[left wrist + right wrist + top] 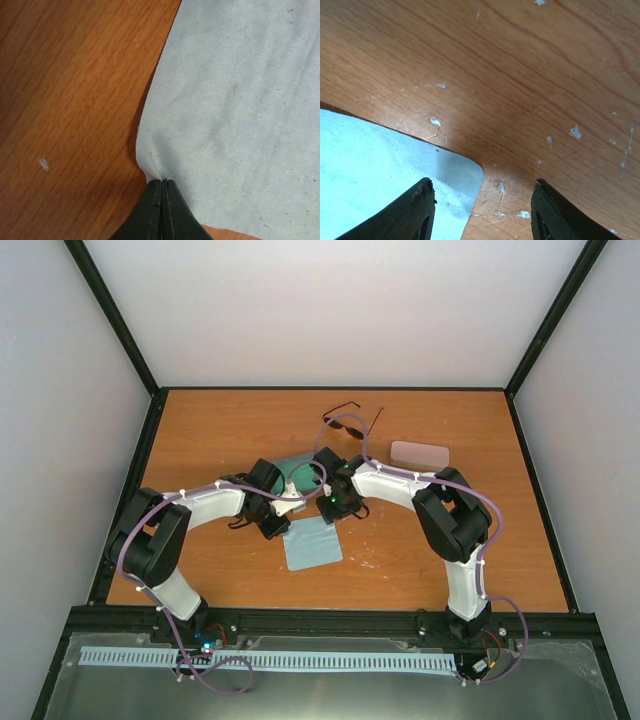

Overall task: Organize the sunglasses
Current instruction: Fold the glasses cleaning cloth at the center of the board, then pick up the glasses cleaning cloth from the center of the board.

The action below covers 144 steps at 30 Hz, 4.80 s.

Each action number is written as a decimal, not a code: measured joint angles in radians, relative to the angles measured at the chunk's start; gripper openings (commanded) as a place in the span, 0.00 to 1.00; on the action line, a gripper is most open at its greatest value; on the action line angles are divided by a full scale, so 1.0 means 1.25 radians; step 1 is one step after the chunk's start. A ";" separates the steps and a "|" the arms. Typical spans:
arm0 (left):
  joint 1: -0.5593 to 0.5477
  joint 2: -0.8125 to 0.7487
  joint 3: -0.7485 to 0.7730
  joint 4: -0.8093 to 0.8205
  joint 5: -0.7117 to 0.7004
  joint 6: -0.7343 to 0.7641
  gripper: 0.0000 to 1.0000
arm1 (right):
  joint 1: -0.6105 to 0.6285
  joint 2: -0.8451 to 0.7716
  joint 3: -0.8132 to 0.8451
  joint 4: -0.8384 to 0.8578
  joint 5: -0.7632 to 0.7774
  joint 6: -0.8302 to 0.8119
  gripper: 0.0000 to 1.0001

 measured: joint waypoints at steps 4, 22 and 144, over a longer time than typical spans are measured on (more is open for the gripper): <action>-0.002 -0.001 0.000 0.000 -0.005 0.000 0.00 | 0.001 0.000 0.000 0.006 -0.002 -0.002 0.49; -0.002 -0.002 0.000 0.000 -0.015 -0.012 0.00 | 0.019 0.026 0.011 0.024 -0.002 -0.006 0.06; 0.016 -0.172 -0.029 -0.017 0.045 -0.024 0.17 | 0.016 -0.145 -0.202 0.059 -0.066 0.035 0.42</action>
